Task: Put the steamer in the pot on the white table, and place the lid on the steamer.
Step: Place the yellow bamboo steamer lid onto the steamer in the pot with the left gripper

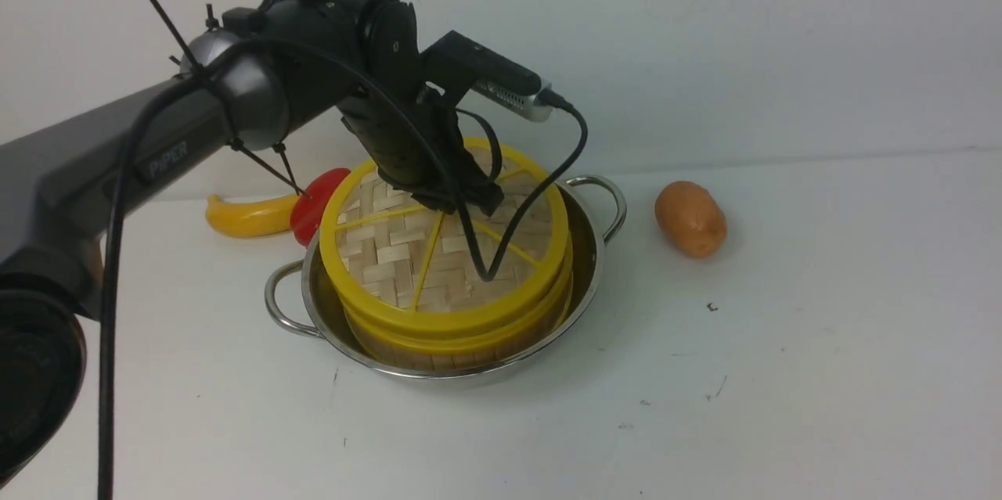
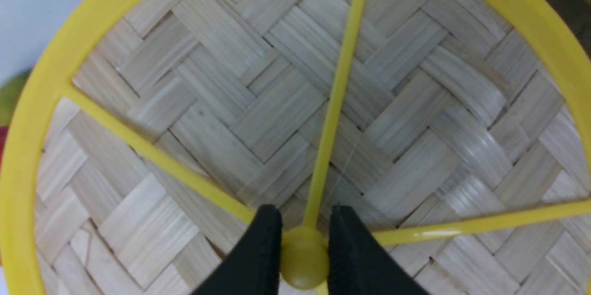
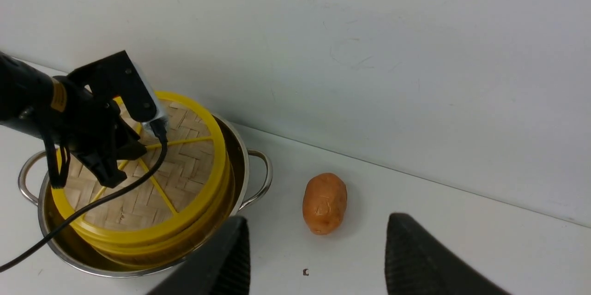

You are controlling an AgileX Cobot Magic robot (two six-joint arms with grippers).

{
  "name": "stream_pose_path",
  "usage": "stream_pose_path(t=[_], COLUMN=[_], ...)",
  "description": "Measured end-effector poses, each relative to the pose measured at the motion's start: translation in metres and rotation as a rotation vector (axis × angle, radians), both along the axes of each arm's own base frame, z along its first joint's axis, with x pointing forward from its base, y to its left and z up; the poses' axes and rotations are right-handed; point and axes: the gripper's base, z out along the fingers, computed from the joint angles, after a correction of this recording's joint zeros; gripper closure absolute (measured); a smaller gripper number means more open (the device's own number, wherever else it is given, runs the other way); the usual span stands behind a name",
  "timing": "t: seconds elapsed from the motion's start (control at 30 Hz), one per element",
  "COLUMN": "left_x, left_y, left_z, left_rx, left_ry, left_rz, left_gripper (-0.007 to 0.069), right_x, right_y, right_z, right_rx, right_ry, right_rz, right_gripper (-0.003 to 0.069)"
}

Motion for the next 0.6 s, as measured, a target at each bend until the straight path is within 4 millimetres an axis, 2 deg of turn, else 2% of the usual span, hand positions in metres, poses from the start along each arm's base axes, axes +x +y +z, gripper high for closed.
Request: stream_pose_path(t=[0.6], left_x=[0.003], left_y=[-0.002], left_z=[-0.013], left_rx=[-0.002], left_ry=[0.029], left_rz=[0.003], left_gripper=[0.0510], right_x=[0.000], right_y=[0.000], right_z=[0.000], right_rx=[0.000], right_ry=[0.000], right_rz=[0.000], right_gripper=[0.0261])
